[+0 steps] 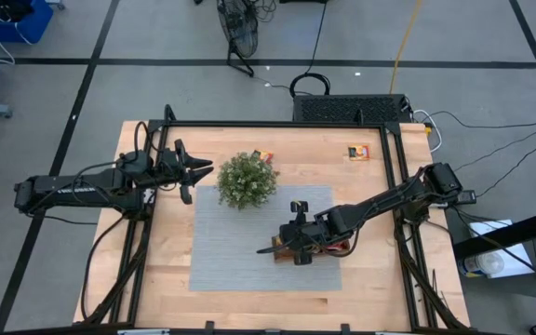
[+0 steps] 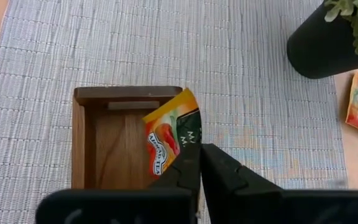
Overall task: Pick & Place Tea
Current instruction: Put the mango tea sachet into the brown organizer
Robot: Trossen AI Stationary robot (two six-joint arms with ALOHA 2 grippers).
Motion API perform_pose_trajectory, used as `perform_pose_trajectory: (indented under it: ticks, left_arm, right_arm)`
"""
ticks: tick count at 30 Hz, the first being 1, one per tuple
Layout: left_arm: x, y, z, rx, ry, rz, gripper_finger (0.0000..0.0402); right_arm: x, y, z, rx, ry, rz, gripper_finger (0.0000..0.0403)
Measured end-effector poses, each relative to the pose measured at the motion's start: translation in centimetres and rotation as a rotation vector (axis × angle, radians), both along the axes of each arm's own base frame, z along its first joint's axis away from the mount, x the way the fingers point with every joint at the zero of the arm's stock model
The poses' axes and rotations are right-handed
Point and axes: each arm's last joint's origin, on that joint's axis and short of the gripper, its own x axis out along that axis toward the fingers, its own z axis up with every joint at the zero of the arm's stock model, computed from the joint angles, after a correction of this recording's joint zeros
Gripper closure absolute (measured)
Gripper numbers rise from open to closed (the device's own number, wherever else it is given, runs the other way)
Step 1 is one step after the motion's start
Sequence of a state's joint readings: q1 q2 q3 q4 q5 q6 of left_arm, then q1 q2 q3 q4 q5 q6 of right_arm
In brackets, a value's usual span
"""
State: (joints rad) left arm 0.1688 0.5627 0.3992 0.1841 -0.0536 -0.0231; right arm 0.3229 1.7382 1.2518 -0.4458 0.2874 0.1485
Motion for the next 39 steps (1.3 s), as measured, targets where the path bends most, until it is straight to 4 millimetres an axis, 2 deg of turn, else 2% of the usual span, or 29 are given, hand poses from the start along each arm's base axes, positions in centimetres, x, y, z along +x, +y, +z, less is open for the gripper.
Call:
perform_pose_trajectory:
  ticks: [12,14,17,21,26,30,35,39]
  left_arm:
    - [0.0,0.0,0.0,0.0,0.0,0.0,0.0314]
    - [0.0,0.0,0.0,0.0,0.0,0.0,0.0314]
    - [0.0,0.0,0.0,0.0,0.0,0.0,0.0314]
    - [0.0,0.0,0.0,0.0,0.0,0.0,0.0314]
    - [0.0,0.0,0.0,0.0,0.0,0.0,0.0314]
    - [0.0,0.0,0.0,0.0,0.0,0.0,0.0314]
    - [0.0,0.0,0.0,0.0,0.0,0.0,0.0314]
    - [0.0,0.0,0.0,0.0,0.0,0.0,0.0314]
  right_arm:
    - [0.2,0.1,0.1,0.005,-0.026,0.003,0.031]
    - [0.0,0.0,0.7,-0.006,-0.04,0.015,0.0297]
    - [-0.8,-0.5,2.6,-0.07,-0.094,-0.008,0.0284]
    - [-3.4,-2.1,6.1,-0.163,-0.139,-0.118,0.0274]
    - [-6.8,-6.0,8.9,-0.248,-0.142,-0.403,0.0268]
    - [-8.8,-10.8,9.2,-0.199,-0.02,-0.628,0.0268]
    - [-11.4,-18.5,7.1,-0.149,0.139,-0.902,0.026]
    - [-15.0,-24.7,3.6,0.048,0.213,-1.066,0.0251]
